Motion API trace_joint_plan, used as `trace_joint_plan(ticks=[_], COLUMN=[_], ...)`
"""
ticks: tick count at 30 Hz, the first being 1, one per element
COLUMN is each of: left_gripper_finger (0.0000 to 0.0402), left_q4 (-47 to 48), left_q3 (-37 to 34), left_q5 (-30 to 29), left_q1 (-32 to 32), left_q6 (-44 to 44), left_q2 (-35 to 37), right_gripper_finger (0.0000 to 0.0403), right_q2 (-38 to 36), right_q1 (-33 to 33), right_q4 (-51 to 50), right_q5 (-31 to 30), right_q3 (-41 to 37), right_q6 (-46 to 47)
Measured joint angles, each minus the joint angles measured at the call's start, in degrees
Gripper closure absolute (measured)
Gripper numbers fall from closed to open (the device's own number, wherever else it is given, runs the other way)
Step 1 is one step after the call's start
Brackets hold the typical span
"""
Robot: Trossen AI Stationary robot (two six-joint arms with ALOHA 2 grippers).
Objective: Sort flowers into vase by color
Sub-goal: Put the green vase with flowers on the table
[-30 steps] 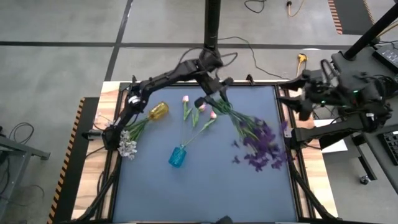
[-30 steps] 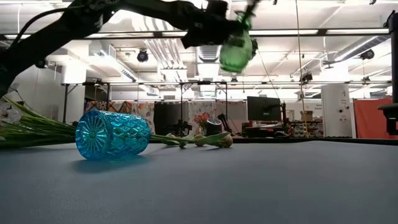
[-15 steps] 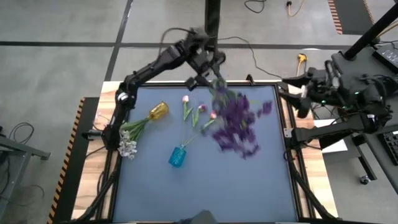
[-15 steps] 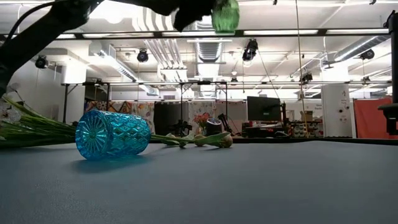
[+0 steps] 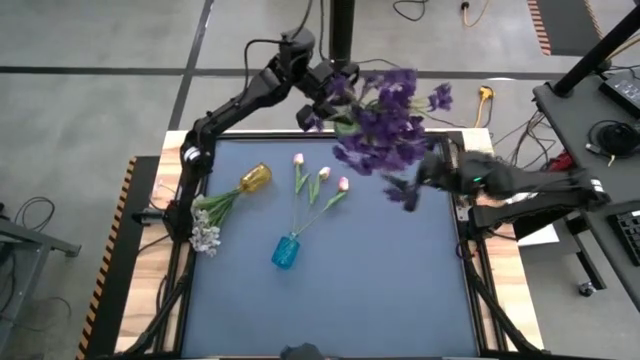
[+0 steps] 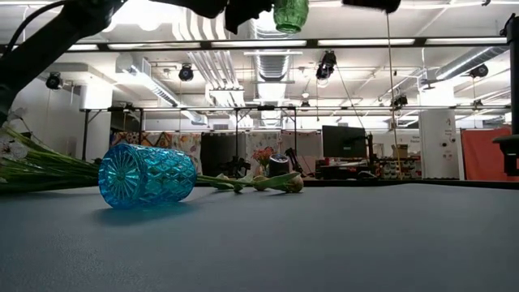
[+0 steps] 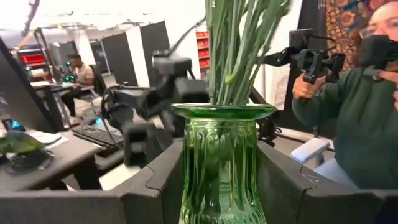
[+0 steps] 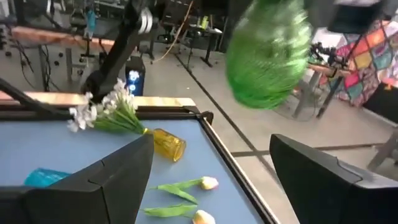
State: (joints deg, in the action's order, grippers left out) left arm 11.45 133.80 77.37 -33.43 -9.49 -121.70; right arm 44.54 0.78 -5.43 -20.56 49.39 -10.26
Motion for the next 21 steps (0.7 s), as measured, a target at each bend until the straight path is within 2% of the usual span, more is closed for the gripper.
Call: trace_joint_plan(ticks=[5, 9, 16, 21], left_gripper_finger=[0.026, 0.026, 0.026, 0.026], left_q4=[4.5, 7.0, 7.1, 6.5], left_q3=[-0.4, -0.8, -1.1, -1.1], left_q5=[0.1, 0.0, -0.5, -3.5], left_q1=[1.6, 2.9, 4.7, 5.5], left_q6=[-6.4, -11.2, -13.8, -14.3], left_q2=[-1.3, -2.6, -5.0, -5.9], right_gripper_finger=[0.009, 0.009, 0.009, 0.009], right_q2=[1.3, 2.0, 3.2, 4.4], right_q1=[0.0, 0.0, 0.0, 0.0], right_q4=[23.3, 34.0, 36.5, 37.8], right_q5=[-2.7, -3.2, -1.5, -1.5], right_q3=[-8.9, -12.4, -12.2, -12.1], right_q6=[-6.0, -10.1, -12.1, -12.1])
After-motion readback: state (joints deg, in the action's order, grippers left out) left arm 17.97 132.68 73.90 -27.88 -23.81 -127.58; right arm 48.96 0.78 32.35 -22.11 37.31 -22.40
